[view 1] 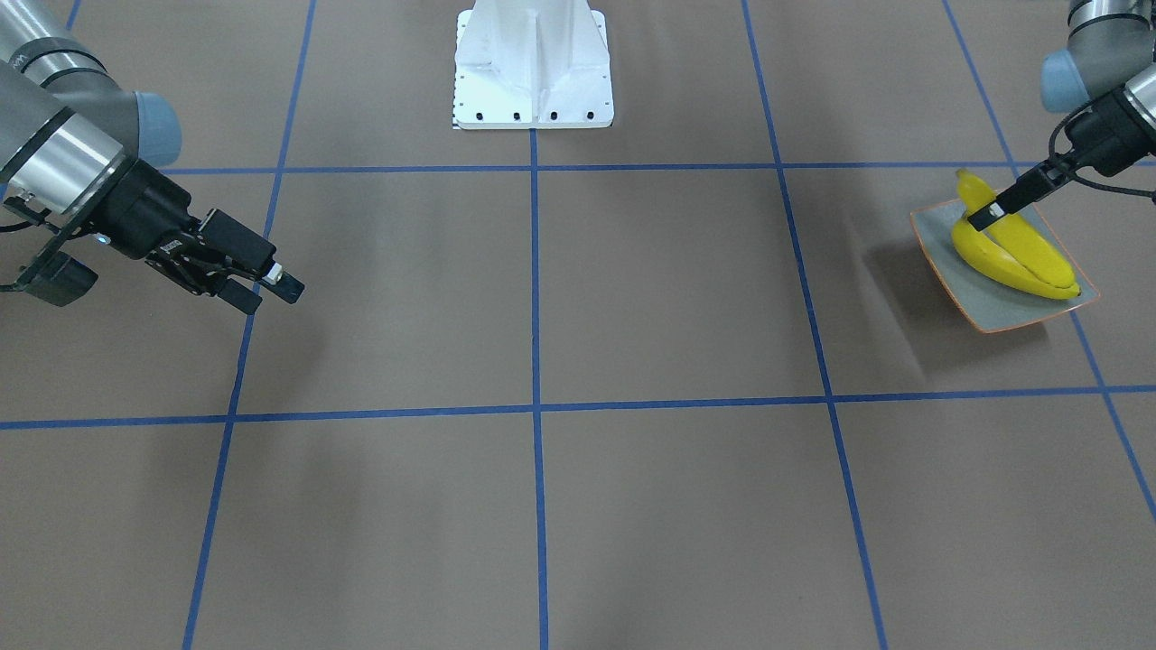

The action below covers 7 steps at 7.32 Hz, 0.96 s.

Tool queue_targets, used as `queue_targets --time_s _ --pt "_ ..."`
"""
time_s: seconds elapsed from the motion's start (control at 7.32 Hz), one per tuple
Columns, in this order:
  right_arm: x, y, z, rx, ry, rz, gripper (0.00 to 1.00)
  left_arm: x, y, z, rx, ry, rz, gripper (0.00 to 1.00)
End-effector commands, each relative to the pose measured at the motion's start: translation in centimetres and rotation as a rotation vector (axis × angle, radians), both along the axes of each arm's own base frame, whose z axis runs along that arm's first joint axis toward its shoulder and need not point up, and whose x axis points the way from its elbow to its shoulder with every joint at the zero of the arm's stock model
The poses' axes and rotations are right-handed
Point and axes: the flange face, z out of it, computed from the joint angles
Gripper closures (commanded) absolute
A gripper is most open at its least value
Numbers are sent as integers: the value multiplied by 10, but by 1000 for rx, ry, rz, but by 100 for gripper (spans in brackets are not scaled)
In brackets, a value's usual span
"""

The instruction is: Transfer all bananas from basket to plate

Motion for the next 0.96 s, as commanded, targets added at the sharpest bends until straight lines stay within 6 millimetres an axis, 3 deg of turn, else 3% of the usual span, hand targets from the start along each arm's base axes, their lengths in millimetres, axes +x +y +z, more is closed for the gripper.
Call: queue_targets --time_s 0.0,0.14,0.68,0.82 --pt "1 0 4 -5 5 8 0 18 -11 16 -76 -112 -44 100" --pt "1 0 6 -7 7 14 0 30 -11 20 -88 -141 -42 100" --pt "2 0 6 -8 8 14 0 30 -17 34 -120 -227 -59 100" --pt "2 0 6 -8 8 12 0 42 -19 39 -95 -287 -74 100"
